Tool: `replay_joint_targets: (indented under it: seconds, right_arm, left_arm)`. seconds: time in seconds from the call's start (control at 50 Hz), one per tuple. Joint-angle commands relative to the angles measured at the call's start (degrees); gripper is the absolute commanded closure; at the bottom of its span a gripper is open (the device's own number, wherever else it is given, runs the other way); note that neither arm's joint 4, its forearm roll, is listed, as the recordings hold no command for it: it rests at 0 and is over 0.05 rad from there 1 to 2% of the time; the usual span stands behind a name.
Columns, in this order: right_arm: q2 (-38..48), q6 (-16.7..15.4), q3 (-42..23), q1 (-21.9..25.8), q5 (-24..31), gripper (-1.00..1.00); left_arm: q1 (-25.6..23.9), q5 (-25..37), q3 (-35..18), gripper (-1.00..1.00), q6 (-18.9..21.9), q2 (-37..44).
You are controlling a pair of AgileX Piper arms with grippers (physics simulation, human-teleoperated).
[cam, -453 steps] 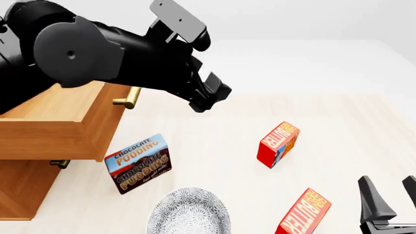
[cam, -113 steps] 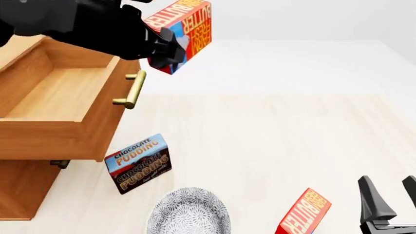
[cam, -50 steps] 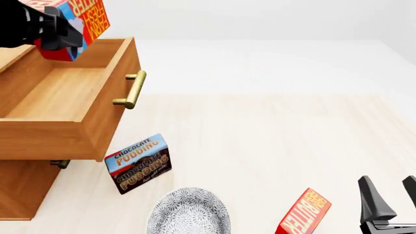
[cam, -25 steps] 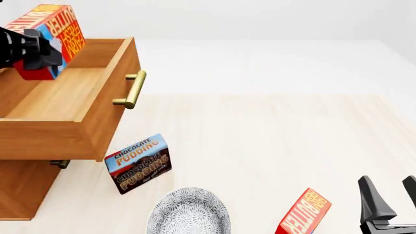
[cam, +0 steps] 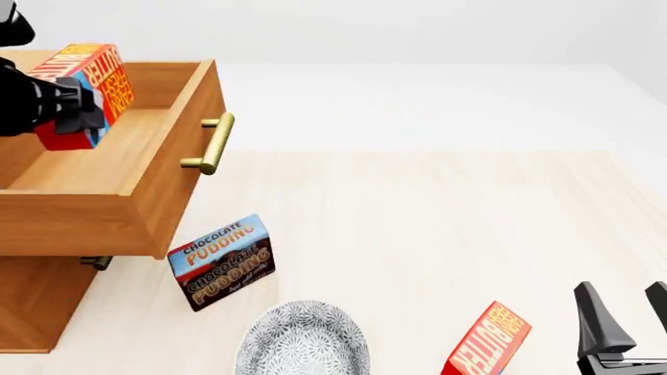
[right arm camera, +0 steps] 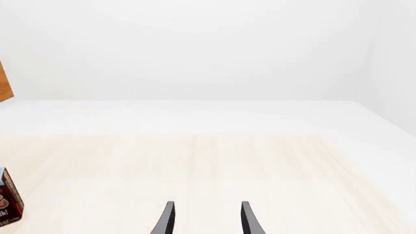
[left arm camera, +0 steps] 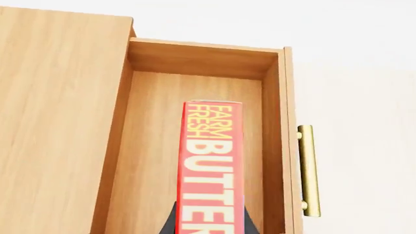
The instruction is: Put the butter at the front in the top drawer of the cabinet and close it.
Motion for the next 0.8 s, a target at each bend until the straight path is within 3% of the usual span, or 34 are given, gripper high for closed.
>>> replay_joint_targets:
  seconds: [0.02,0.5,0.52,0.8]
  right_arm:
    - [-0.02,0.01,-0.02,-0.01,0.01,-1.00]
    - [-0.02,0.00,-0.02,0.01,0.02,-1.00]
    - [-0.04,-0.06,-0.02,0.01,0.00,-1.00]
    - [0.03,0.01,-0.03,0.00,-0.01,-1.00]
  left_arm:
    - [2.06,-3.11,1.45,1.00,1.37,1.57]
    - [3.54,-10.56,4.94,1.00,-0.09,4.83]
    - [3.76,-13.51,6.56,1.00,-1.08,6.47]
    - [3.45,-15.63,8.76,1.00,-1.82,6.95]
